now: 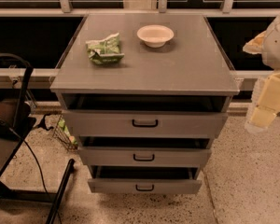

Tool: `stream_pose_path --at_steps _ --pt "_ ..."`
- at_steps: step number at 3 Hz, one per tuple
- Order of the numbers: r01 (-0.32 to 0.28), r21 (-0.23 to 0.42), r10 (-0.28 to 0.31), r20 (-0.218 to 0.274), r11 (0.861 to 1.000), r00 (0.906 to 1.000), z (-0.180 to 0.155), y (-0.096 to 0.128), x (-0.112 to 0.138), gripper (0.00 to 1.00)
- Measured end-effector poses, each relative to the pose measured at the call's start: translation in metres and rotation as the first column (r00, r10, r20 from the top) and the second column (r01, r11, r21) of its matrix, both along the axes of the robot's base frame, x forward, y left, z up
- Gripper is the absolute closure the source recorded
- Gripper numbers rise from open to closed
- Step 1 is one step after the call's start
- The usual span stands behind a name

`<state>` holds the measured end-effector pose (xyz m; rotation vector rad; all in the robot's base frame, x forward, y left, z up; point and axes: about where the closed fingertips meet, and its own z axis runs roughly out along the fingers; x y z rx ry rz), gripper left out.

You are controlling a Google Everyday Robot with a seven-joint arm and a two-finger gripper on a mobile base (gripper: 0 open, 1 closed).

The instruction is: Open top drawer

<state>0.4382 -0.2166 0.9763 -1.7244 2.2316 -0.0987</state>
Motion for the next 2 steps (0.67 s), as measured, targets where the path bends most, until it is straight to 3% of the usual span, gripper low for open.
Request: stream_pose_path --at_steps 2 --pt "0.009 0.006 -0.009 0.013 1.000 0.9999 -0.013 -0.002 0.003 0.00"
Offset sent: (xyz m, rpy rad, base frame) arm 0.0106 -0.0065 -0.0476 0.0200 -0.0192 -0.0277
